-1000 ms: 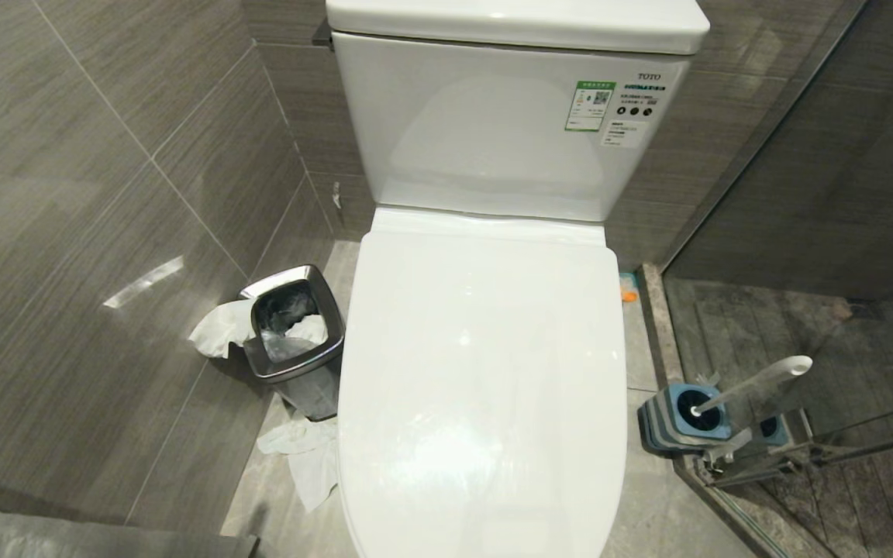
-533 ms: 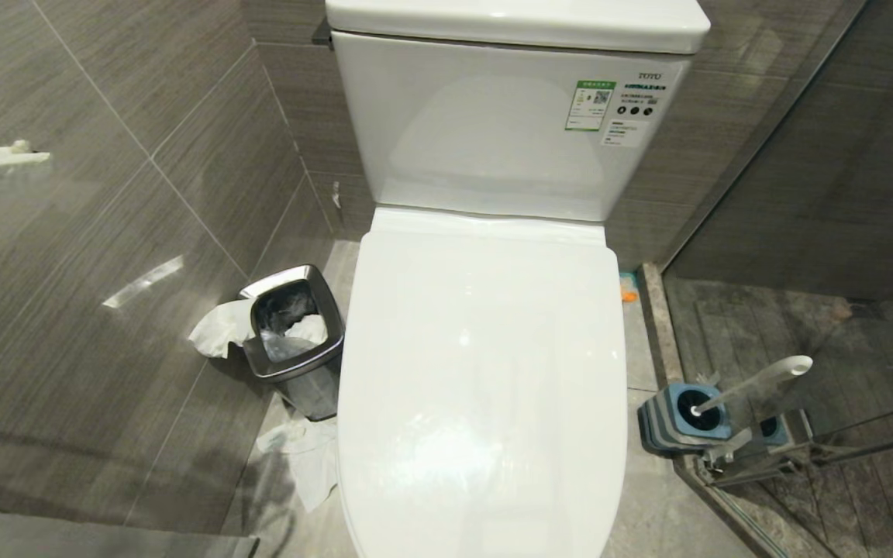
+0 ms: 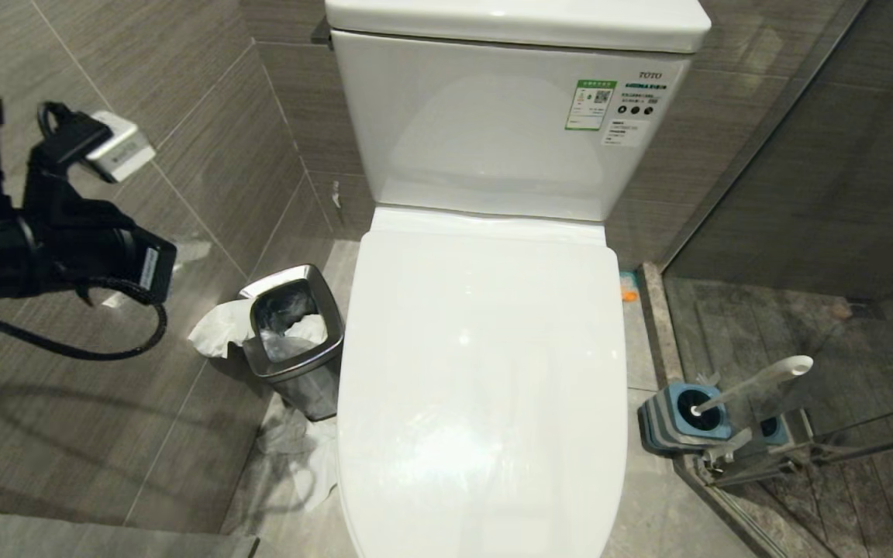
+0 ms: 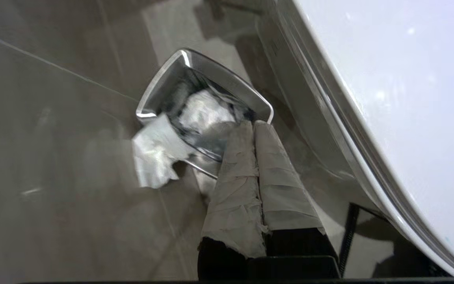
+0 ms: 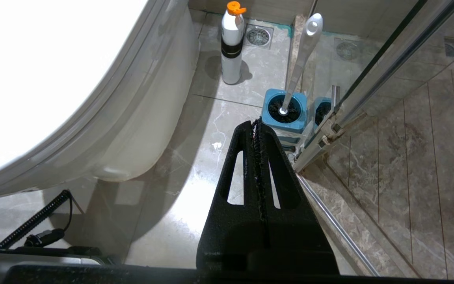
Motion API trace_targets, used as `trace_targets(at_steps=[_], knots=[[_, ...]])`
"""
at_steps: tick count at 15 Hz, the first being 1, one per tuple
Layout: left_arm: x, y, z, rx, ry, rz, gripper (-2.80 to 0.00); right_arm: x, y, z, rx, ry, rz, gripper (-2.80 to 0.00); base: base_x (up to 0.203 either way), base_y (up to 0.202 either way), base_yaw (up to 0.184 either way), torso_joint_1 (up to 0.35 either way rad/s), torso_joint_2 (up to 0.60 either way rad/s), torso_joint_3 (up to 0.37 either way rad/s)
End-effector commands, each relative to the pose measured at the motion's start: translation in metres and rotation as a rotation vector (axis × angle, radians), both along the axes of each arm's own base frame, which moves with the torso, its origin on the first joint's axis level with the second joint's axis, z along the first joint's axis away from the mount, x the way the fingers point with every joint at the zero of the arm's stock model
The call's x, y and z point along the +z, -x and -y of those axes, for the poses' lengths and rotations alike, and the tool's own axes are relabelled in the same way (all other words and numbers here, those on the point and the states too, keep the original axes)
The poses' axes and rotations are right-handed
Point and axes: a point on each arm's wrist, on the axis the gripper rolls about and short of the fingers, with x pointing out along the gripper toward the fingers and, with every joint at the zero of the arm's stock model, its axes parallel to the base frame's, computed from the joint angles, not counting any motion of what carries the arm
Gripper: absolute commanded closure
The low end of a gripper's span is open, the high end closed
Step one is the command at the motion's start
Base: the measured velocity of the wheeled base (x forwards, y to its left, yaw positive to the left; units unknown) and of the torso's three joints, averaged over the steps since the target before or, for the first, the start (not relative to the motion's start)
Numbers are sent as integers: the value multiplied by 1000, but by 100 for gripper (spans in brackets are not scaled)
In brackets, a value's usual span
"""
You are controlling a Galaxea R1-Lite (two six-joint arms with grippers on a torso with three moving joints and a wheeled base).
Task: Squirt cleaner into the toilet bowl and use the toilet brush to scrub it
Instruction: Use the left hand to lift the toilet lid slightly
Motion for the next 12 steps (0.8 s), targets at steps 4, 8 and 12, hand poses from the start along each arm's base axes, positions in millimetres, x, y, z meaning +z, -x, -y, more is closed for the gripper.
trace_targets(at_steps=[4, 8, 12], knots=[[-56, -65, -24, -42, 102, -177, 0, 0, 0, 0, 1, 0, -2, 0, 0, 0, 0, 0, 0, 0], [-84, -83, -54, -84, 215, -245, 0, 0, 0, 0, 1, 0, -1, 0, 0, 0, 0, 0, 0, 0], [-95, -83, -50, -165, 402, -341, 0, 0, 0, 0, 1, 0, 0, 0, 0, 0, 0, 0, 0, 0]])
